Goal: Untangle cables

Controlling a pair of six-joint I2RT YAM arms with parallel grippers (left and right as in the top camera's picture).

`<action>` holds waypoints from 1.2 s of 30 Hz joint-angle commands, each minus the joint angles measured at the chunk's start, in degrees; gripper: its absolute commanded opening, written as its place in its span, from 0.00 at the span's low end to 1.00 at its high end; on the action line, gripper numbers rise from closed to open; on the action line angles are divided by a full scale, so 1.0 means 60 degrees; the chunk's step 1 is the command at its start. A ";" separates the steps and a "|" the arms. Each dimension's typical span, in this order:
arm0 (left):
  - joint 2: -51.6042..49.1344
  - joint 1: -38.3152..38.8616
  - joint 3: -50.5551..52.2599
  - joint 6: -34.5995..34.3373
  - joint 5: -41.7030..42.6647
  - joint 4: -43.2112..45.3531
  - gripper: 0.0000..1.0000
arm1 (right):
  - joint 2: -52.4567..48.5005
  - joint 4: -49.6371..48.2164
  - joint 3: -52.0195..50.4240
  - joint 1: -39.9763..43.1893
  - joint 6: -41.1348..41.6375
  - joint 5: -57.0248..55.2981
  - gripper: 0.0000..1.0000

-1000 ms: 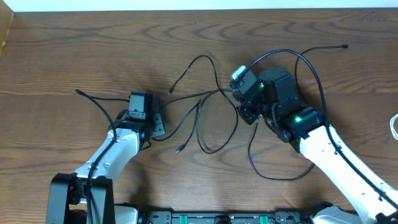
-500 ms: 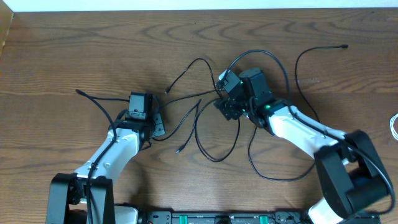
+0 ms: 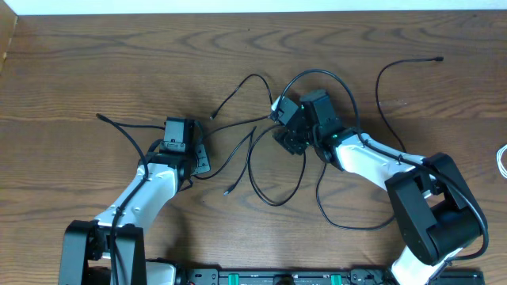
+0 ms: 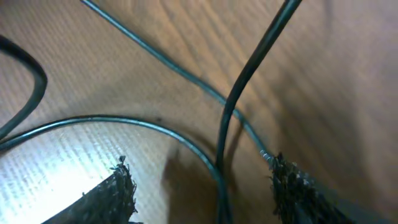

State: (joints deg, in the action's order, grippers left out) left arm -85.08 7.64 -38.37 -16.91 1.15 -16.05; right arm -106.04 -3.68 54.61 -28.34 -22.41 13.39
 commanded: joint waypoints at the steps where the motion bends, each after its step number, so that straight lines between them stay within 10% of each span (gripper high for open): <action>1: -0.0076 -0.0036 -0.0018 -0.0055 -0.0047 0.0011 0.17 | -0.0350 -0.0175 -0.0055 -0.0040 -0.0688 0.0080 0.57; 19: -0.0076 -0.0036 -0.0018 -0.0055 -0.0047 0.0015 0.21 | -0.1388 -0.1468 -0.0051 -0.0306 -0.1796 0.0015 0.45; 24: -0.0073 -0.0036 -0.0018 -0.0055 -0.0044 0.0015 0.22 | -0.1359 -0.1643 -0.0029 -0.0459 -0.1920 -0.0193 0.01; 36: -0.0076 -0.0036 -0.0018 -0.0055 -0.0044 0.0011 0.22 | 0.2874 -0.0721 0.0076 -0.0452 -0.0699 -0.1035 0.01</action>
State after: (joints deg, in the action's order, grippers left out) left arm -85.08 7.64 -38.39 -16.91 1.17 -16.08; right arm -97.69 -10.00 54.65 -31.20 -28.84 7.99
